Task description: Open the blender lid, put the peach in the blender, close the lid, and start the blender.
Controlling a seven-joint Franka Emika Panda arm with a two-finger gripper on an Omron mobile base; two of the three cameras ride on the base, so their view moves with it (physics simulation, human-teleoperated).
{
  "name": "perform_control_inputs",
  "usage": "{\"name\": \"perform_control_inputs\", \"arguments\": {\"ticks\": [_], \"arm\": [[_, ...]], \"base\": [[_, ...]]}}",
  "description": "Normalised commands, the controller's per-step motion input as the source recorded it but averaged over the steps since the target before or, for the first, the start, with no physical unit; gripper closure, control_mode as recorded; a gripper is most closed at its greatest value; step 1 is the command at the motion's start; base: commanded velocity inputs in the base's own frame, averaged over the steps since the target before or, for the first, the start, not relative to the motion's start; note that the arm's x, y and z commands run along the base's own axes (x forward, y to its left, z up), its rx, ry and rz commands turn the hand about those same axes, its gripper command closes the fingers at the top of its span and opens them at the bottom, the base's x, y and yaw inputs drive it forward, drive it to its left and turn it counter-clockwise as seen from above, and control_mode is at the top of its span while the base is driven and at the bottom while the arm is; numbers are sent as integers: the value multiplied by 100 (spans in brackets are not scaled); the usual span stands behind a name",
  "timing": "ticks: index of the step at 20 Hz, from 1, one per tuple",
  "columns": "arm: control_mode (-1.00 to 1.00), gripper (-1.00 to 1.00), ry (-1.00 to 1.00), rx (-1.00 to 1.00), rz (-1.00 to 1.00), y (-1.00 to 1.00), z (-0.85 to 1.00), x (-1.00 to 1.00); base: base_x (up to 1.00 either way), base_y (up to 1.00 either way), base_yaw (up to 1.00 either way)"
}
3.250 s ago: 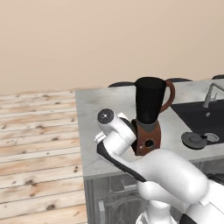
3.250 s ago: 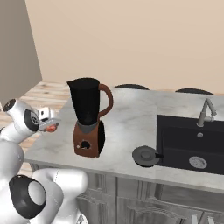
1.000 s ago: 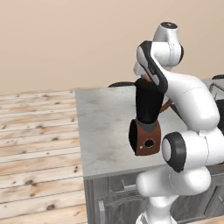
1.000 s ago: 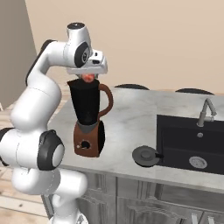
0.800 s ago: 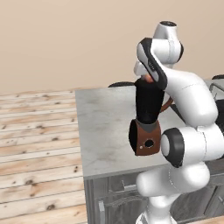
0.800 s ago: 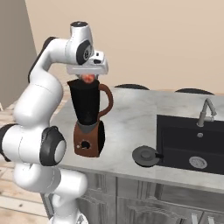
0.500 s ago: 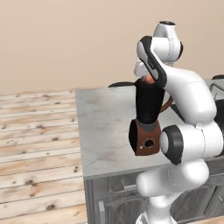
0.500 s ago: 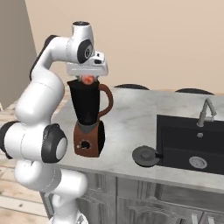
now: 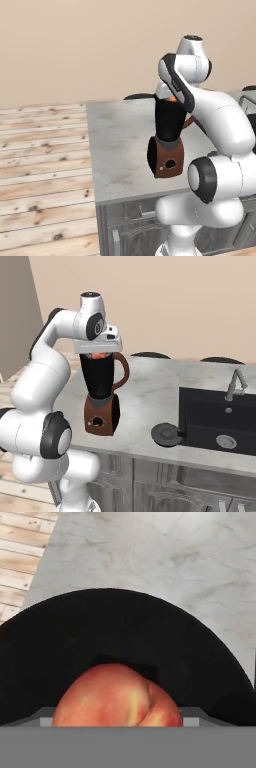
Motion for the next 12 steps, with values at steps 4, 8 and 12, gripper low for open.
{"name": "perform_control_inputs", "arguments": {"ticks": [4,8,12], "arm": [[-100,-100,4,0,1,1,-62,0],[-100,-100,1,0,0,0,-22,-2],[-100,-100,0,0,0,0,2,-10]], "base": [[0,0,0],[0,0,0],[0,0,0]]}}
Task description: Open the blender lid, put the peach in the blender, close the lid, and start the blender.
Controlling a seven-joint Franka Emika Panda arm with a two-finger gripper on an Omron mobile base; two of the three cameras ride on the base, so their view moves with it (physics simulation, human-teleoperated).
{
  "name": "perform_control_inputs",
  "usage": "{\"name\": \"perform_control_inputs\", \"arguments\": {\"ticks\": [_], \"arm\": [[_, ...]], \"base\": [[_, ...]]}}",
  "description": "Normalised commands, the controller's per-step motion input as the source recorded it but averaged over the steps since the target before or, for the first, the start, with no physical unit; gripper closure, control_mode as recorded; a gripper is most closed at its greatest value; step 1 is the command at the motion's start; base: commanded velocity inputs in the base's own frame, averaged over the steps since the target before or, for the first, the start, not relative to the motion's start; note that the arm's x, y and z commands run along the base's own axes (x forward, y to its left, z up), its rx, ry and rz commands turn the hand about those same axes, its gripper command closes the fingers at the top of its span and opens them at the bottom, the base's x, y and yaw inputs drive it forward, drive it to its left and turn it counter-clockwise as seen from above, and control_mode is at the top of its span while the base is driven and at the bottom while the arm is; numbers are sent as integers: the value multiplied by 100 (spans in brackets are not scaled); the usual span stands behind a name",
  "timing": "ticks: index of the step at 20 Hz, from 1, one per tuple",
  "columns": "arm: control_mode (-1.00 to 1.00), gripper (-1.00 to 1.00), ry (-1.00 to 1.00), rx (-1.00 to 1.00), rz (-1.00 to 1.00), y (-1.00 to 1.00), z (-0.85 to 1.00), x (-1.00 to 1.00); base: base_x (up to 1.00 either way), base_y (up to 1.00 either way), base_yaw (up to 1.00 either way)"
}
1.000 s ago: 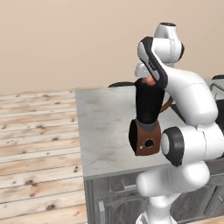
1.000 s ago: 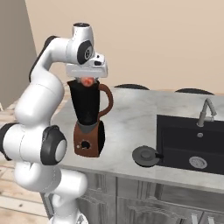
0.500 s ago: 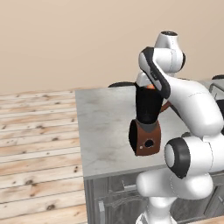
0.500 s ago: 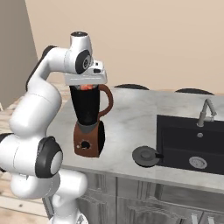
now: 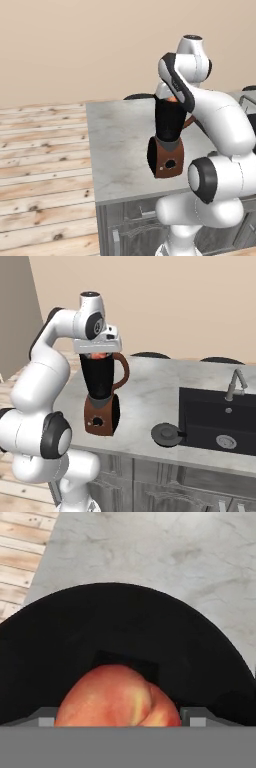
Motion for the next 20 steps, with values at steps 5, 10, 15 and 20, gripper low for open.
{"name": "perform_control_inputs", "arguments": {"ticks": [5,10,15,20], "arm": [[-100,-100,0,0,0,0,34,-21],[-100,-100,-3,0,0,0,64,-22],[-100,-100,-10,0,0,-16,53,-40],[-100,-100,-11,2,0,-54,2,-67]], "base": [[0,0,0],[0,0,0],[0,0,0],[0,0,0]]}}
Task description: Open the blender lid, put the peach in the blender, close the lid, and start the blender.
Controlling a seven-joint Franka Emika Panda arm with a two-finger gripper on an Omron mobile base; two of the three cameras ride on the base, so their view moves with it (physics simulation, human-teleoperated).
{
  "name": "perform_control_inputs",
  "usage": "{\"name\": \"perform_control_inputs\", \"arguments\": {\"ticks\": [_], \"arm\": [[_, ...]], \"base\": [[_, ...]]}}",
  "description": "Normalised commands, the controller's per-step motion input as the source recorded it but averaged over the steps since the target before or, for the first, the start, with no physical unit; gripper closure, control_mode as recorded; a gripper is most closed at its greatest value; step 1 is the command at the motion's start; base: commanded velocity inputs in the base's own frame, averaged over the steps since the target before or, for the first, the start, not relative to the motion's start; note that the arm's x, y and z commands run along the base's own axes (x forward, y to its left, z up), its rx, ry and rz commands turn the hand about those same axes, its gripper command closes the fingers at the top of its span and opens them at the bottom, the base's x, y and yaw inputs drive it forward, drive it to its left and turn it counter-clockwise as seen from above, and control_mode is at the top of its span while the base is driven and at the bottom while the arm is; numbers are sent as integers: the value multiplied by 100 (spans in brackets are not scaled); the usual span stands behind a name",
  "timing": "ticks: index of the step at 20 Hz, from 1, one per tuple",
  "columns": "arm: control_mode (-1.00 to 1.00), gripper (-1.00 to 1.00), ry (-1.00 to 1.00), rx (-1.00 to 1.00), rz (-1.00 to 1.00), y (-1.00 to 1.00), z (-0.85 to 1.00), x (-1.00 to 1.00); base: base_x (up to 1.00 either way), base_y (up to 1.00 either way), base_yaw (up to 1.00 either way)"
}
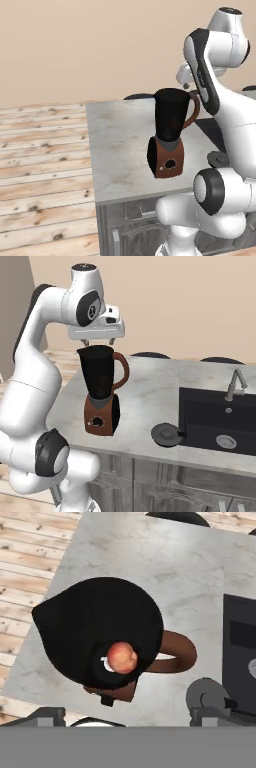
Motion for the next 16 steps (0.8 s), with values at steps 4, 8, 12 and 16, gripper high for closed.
{"name": "perform_control_inputs", "arguments": {"ticks": [4,8,12,16], "arm": [[-100,-100,-7,2,-4,-94,-26,-74],[-100,-100,0,-3,-3,-100,-50,-24],[-100,-100,-1,-6,4,-94,-53,0],[-100,-100,-3,0,20,-100,-66,0]], "base": [[0,0,0],[0,0,0],[0,0,0],[0,0,0]]}}
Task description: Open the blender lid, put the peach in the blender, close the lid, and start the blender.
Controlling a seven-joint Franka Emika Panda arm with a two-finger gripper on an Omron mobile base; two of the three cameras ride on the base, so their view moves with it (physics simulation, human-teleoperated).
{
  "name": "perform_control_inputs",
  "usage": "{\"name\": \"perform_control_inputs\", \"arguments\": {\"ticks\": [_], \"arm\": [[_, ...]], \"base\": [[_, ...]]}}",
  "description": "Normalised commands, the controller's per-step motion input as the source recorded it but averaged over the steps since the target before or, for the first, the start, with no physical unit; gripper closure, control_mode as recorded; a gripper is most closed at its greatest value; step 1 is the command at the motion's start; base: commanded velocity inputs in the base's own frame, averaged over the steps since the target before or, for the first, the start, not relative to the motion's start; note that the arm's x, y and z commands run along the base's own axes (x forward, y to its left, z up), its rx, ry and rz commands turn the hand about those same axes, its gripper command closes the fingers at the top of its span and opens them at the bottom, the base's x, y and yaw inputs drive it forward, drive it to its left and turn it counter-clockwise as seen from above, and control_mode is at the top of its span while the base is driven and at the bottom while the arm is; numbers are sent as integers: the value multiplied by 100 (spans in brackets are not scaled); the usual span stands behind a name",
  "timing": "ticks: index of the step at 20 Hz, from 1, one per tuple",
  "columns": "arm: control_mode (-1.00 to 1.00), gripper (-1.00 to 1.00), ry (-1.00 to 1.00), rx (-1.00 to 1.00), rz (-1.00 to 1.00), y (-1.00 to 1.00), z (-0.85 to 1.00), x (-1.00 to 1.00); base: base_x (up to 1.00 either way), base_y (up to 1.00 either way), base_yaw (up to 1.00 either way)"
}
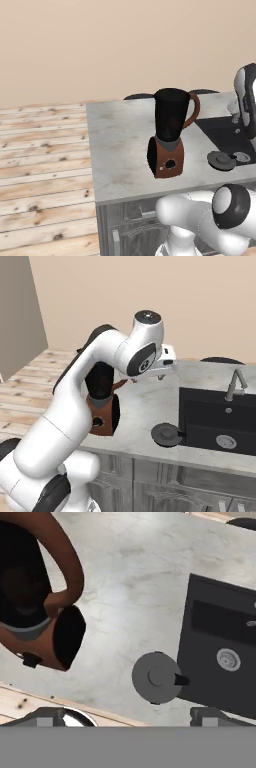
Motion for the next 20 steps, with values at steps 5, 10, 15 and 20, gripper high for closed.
{"name": "perform_control_inputs", "arguments": {"ticks": [5,10,15,20], "arm": [[-100,-100,-1,0,34,-100,-92,9],[-100,-100,0,0,45,-64,-99,44],[-100,-100,-9,1,45,-40,-68,34],[-100,-100,-12,0,46,-5,-64,12]], "base": [[0,0,0],[0,0,0],[0,0,0],[0,0,0]]}}
